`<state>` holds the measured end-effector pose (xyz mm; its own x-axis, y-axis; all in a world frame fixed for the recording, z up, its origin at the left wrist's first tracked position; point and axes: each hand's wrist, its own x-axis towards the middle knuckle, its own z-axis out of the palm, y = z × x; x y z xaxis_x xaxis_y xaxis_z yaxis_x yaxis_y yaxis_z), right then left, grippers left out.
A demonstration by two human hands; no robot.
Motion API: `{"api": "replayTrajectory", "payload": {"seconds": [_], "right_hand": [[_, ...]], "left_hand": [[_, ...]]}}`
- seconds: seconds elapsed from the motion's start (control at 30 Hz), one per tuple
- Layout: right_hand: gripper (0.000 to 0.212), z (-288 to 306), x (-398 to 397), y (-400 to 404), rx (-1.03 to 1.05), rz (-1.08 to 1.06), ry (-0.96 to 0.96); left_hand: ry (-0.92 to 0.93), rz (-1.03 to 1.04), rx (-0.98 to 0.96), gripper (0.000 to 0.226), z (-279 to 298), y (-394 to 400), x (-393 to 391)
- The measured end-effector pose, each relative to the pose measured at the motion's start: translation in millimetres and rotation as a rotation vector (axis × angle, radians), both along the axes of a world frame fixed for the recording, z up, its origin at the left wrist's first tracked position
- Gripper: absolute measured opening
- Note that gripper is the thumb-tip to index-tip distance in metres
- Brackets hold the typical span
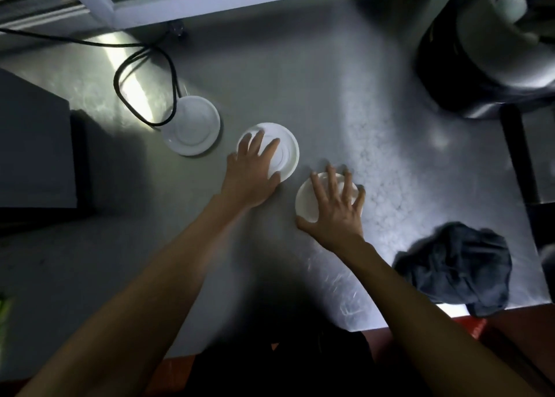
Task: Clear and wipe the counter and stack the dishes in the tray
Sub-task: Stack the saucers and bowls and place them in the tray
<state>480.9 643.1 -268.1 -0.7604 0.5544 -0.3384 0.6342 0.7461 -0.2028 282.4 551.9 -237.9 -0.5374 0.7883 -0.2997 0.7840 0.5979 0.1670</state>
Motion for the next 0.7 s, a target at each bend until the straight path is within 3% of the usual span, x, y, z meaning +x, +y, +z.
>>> {"api": "replayTrajectory", "payload": {"seconds": [0.27,0.47,0.7], "right_hand": [[0.109,-2,-18,20,0.011,-0.034,0.011],[0.122,1,-20,33,-0.01,0.045,-0.031],[0.113,7,-19,28,0.036,0.027,0.015]], "left_hand": [[-0.099,0.054,-0.135,0.103,-15,26,-15],[-0.071,0.035,-0.138,0.113,-17,31,-15],[-0.043,0.063,-0.141,0.111,-5,11,5]]}}
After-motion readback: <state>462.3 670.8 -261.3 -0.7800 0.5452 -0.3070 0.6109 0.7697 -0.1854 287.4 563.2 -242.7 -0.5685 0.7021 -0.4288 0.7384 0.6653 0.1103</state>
